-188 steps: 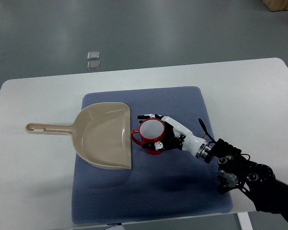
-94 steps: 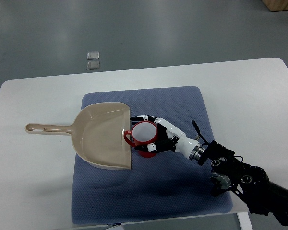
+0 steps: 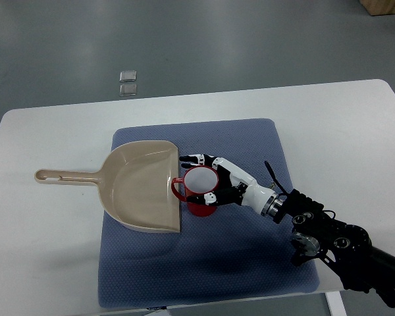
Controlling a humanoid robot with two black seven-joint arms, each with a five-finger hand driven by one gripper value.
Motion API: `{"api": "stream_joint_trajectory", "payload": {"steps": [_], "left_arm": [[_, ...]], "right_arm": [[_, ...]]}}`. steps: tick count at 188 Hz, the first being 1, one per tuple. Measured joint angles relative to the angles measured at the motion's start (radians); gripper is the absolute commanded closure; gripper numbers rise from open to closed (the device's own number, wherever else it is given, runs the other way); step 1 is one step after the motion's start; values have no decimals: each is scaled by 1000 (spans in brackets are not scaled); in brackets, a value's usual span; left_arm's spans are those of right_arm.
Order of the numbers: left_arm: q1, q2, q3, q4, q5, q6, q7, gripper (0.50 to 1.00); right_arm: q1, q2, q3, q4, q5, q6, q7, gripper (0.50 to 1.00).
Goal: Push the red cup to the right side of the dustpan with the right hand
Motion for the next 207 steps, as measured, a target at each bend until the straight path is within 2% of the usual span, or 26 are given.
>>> {"api": "stream_joint_trajectory", "payload": {"steps": [94,122,142,184,207], "left_arm": [[0,0,1,-1,0,0,0,500],[0,0,1,-1,0,0,0,500],[0,0,0,-1,0,-1,0,500],[0,0,2,-1,0,-1,0,500],[0,0,3,-1,0,-1,0,500]], "right_arm": [[44,-107,4,61,135,46,0,572],[72,-130,98,59,252,59,-19,572],[91,-153,183,48,459,95,-132,570],[192,-182,192,-63,838,101,-482,570],[210,-183,188,-123,906,97,-592,568]]}}
